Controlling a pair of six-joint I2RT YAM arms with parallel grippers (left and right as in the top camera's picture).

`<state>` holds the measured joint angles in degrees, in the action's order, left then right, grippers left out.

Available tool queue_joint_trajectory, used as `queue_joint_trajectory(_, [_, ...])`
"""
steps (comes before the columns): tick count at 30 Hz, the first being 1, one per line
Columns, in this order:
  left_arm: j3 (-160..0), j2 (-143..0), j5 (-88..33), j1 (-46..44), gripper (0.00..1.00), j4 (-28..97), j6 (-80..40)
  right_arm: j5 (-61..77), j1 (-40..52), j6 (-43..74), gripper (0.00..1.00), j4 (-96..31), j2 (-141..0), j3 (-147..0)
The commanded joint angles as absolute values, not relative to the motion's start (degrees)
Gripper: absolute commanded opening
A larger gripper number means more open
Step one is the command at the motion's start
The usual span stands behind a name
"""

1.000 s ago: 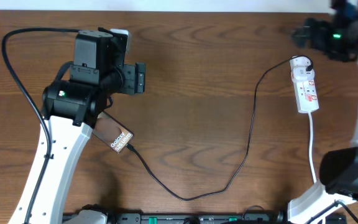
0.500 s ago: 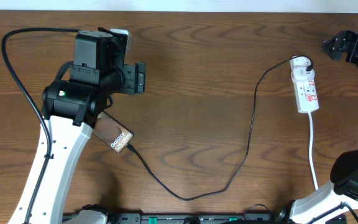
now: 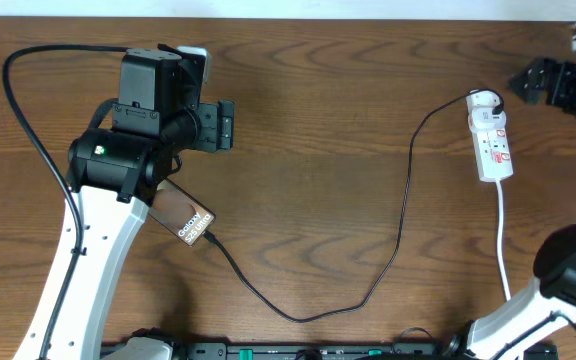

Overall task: Plug charger to phone and switch on socket
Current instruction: 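Move the right gripper over the white power strip's switch, then press the orange switch beside the charger adapter with the right gripper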

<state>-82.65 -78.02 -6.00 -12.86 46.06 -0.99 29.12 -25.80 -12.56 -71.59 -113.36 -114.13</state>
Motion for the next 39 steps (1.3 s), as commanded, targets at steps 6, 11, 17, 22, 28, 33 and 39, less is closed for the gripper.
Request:
queue_joint_trajectory(6, [-83.59, -78.13, -5.30, -12.95, 0.86, 46.02, 0.21, 29.95, -25.82, -18.11, 0.99, -72.29, -123.70, -113.43])
queue_joint_trajectory(11, [-83.59, -78.13, -5.30, -12.95, 0.86, 46.02, 0.21, 29.61, -25.78, -18.35, 0.99, -70.57, -126.61, -113.43])
queue_joint_trajectory(17, [-83.59, -78.13, -5.30, -12.95, 0.86, 46.02, 0.21, 28.69, -25.78, -18.55, 0.99, -68.53, -129.60, -113.40])
queue_joint_trajectory(22, [-83.59, -78.13, -5.30, -12.95, 0.86, 46.02, 0.21, 28.80, -25.47, -19.53, 0.99, -68.05, -132.60, -113.40])
queue_joint_trajectory(28, [-83.59, -78.13, -5.30, -12.95, 0.86, 46.02, 0.21, 29.12, -24.16, -19.99, 0.99, -67.46, -135.31, -113.40])
queue_joint_trajectory(33, [-83.59, -78.13, -5.30, -12.95, 0.86, 46.00, 0.21, 29.10, -22.81, -19.99, 0.99, -66.98, -135.39, -113.40])
queue_joint_trajectory(39, [-83.59, -78.13, -5.30, -12.95, 0.86, 46.02, 0.21, 29.10, -22.04, -19.99, 0.99, -66.63, -135.39, -113.40])
